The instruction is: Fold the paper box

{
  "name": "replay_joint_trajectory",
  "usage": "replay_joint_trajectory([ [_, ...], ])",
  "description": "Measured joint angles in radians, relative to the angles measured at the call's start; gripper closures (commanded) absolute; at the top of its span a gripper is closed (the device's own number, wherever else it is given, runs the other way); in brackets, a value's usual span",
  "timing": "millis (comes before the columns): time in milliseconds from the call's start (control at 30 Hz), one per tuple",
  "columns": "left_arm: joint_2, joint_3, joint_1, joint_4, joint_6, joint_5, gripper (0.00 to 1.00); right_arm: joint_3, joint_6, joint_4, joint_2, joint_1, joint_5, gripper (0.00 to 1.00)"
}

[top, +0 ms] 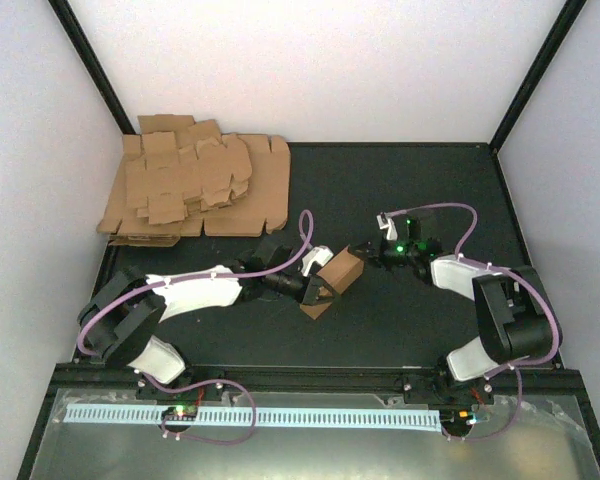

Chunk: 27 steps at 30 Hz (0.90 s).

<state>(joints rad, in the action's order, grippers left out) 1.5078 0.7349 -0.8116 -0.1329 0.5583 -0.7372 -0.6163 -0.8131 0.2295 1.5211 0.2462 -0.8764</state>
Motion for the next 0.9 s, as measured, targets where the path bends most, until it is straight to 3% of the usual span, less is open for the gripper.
replay_joint_trajectory([
  [567, -0.134, 0.049, 0.034, 0.085, 0.001, 0.022, 0.96, -0.08, 0.026, -0.116, -0.056, 0.0, 0.015, 0.98],
  [900, -0.156, 0.021, 0.079, 0.156, 0.003, 0.049, 0.96, -0.055, 0.039, -0.078, 0.021, -0.001, 0.005, 0.98],
])
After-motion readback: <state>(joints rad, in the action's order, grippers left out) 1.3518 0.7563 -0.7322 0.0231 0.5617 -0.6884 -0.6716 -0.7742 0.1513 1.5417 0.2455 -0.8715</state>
